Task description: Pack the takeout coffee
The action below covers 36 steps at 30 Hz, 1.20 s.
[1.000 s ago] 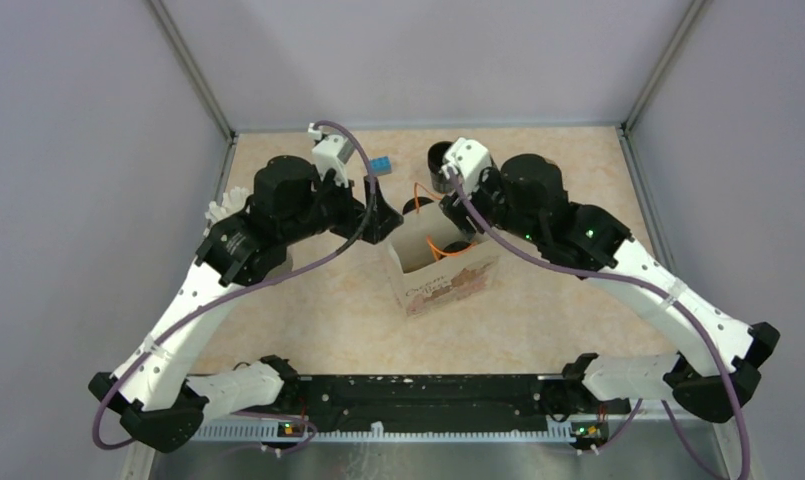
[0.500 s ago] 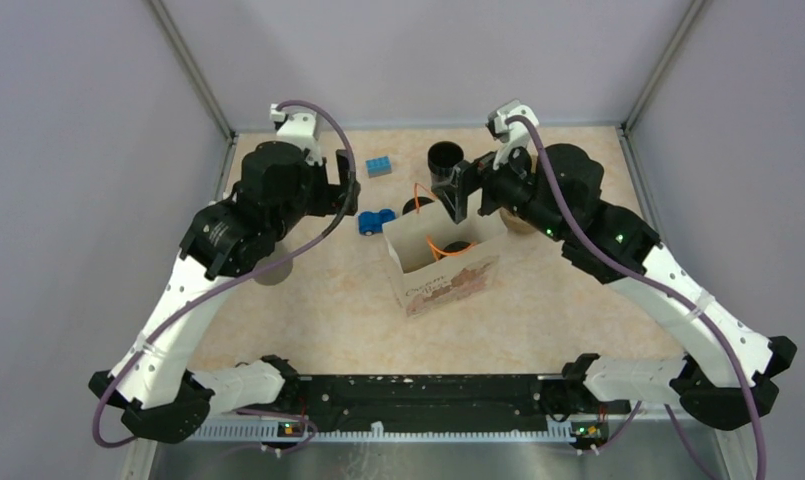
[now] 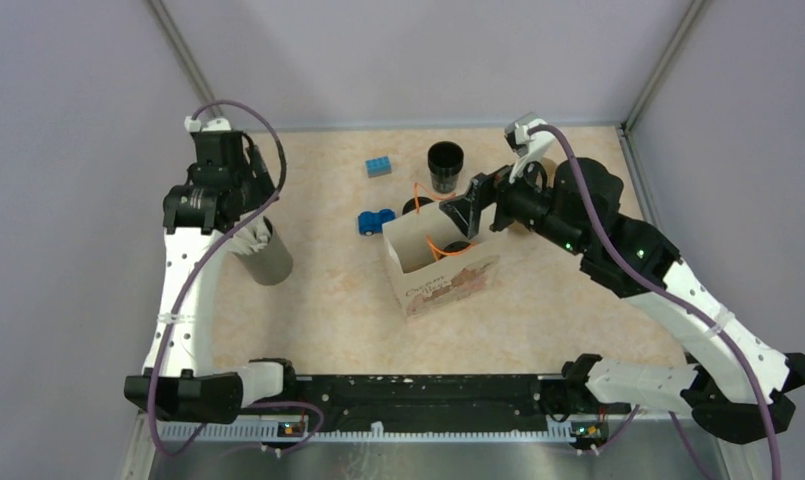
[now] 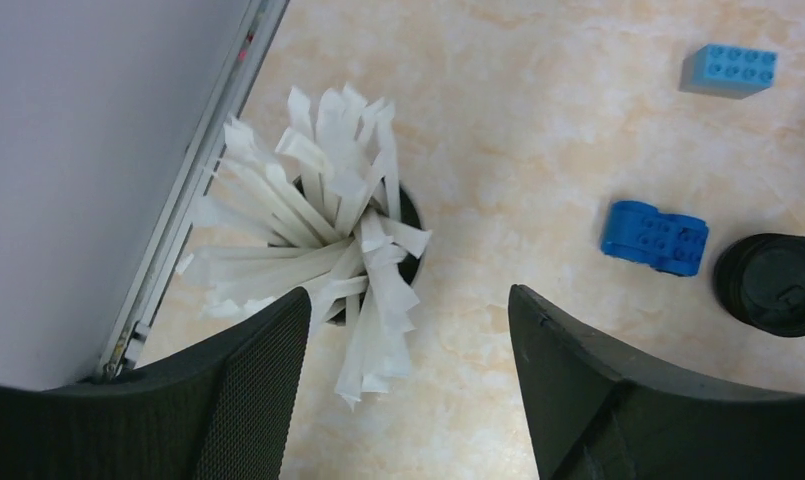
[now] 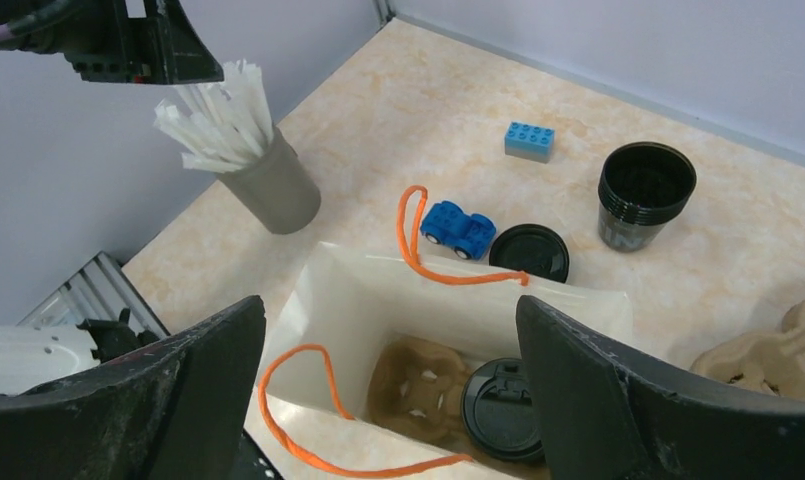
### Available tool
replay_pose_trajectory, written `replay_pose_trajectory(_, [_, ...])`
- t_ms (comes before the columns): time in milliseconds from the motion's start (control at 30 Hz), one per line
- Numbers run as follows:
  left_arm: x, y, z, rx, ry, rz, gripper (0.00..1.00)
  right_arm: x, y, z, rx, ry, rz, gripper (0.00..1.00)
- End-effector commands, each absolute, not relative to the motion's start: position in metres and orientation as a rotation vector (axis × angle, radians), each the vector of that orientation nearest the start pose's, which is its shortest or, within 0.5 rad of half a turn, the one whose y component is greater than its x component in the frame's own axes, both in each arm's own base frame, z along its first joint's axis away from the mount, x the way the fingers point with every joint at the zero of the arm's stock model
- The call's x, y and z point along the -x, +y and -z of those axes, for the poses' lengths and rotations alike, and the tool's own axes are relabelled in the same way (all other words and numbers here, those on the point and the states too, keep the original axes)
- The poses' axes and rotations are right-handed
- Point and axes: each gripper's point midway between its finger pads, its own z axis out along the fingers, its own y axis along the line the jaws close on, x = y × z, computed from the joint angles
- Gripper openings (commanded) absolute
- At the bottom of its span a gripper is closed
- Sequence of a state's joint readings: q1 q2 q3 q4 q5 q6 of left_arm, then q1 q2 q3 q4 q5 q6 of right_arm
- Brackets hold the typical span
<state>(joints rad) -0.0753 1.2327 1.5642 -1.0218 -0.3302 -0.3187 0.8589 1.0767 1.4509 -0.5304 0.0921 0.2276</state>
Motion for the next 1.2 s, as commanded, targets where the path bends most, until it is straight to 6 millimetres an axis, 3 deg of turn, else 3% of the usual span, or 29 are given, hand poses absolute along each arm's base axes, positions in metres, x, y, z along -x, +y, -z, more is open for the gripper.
replay_pose_trajectory(0, [-0.308, 0.024, -0.306, 0.530, 2.152, -0.059, 0.74, -0.216, 0.240, -0.421, 0.516, 1.664, -0.719, 0.93])
replay_pose_trajectory(133, [-0.313, 0.034, -0.295, 0.610, 2.126, 0.006, 0.58, -0.214, 0.235, -0.418, 0.539, 1.662, -0.690, 0.93])
replay_pose_trajectory(267, [-0.313, 0.047, -0.287, 0.639, 2.119, -0.054, 0.47, -0.213, 0.232, -0.413, 0.555, 1.669, -0.670, 0.93])
replay_pose_trajectory(567, [-0.329, 0.047, -0.283, 0.615, 2.098, -0.032, 0.29, -0.215, 0.231, -0.409, 0.572, 1.663, -0.644, 0.93])
replay_pose_trajectory(767, [-0.327, 0.051, -0.280, 0.618, 2.100, -0.062, 0.23, -0.218, 0.229, -0.408, 0.576, 1.663, -0.621, 0.93])
replay_pose_trajectory(1033, [-0.323, 0.054, -0.268, 0.627, 2.120, -0.091, 0.31, -0.217, 0.228, -0.411, 0.599, 1.646, -0.602, 0.94])
replay_pose_trajectory(1167, [-0.326, 0.052, -0.274, 0.605, 2.103, -0.075, 0.21, -0.216, 0.228, -0.413, 0.612, 1.639, -0.606, 0.94])
